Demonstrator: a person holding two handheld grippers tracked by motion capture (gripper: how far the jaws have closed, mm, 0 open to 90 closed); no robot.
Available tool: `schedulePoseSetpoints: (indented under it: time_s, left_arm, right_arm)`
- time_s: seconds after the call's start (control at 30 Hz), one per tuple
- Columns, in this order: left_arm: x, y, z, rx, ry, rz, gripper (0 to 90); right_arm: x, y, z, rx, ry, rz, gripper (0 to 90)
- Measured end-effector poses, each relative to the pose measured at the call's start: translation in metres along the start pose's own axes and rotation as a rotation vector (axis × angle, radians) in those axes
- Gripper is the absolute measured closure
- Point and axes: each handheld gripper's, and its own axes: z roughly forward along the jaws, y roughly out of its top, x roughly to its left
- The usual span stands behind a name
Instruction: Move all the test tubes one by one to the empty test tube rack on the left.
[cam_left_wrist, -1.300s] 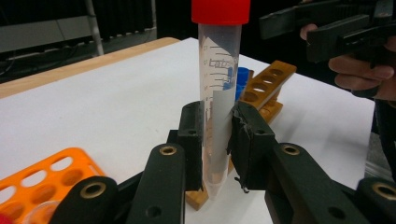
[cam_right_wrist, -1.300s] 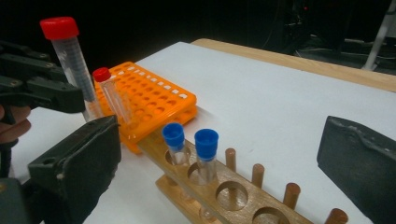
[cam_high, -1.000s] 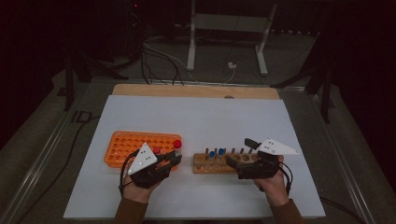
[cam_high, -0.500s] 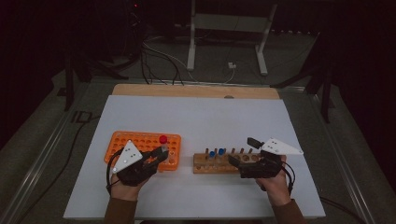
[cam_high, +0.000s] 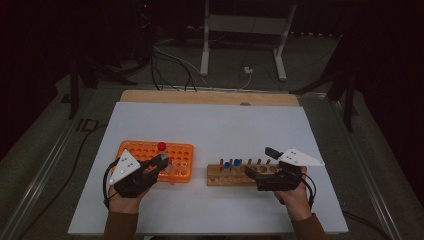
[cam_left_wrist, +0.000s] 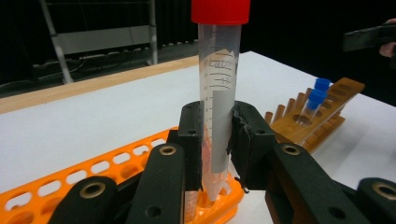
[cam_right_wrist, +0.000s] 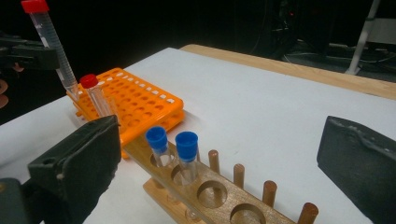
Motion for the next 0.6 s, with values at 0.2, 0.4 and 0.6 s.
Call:
schedulePoseSetpoints:
  time_s: [0.2, 0.4, 0.6]
  left_arm:
    - [0.005, -0.006, 0.001, 0.014, 0.034, -0.007, 74.8]
    - [0.009, -0.012, 0.004, 0.024, 0.064, -0.015, 74.7]
    - [0.015, -0.02, 0.009, 0.049, 0.093, -0.028, 74.7]
  right_arm:
    - [0.0, 0.0, 0.0, 0.0, 0.0, -0.001, 0.0]
    - [0.001, 0.0, 0.0, 0.001, 0.002, -0.003, 0.0]
    - [0.001, 0.0, 0.001, 0.002, 0.004, -0.005, 0.0]
